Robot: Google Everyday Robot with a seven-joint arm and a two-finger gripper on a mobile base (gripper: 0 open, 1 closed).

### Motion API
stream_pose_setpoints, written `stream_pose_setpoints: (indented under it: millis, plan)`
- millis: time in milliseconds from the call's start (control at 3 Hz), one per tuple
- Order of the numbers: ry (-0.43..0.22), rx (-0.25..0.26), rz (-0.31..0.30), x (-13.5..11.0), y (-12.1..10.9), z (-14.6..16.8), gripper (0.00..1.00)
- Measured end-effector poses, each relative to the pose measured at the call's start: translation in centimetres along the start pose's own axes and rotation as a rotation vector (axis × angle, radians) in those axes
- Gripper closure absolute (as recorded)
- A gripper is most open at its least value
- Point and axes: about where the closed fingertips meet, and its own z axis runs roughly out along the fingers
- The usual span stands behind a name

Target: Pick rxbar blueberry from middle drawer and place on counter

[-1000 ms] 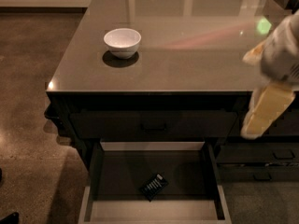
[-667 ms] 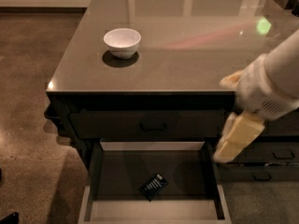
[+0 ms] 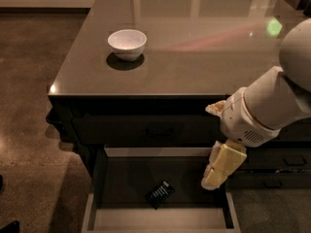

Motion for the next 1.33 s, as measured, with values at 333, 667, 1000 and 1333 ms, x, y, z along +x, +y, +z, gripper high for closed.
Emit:
stream_pose_setpoints:
  millis: [333,667,1000,1333]
  plan:
    - [-0.014,-0.002,-0.005,-0.1,-0.1,0.6,0.00]
    - [-0.065,-0.024,-0.025,0.0,-0.2,4.8,0.00]
    - [-0.127,0.019,-0.097,0.1,-1.3,12.1,0.00]
    - [-0.127,0.019,-0.097,0.1,-1.3,12.1,0.00]
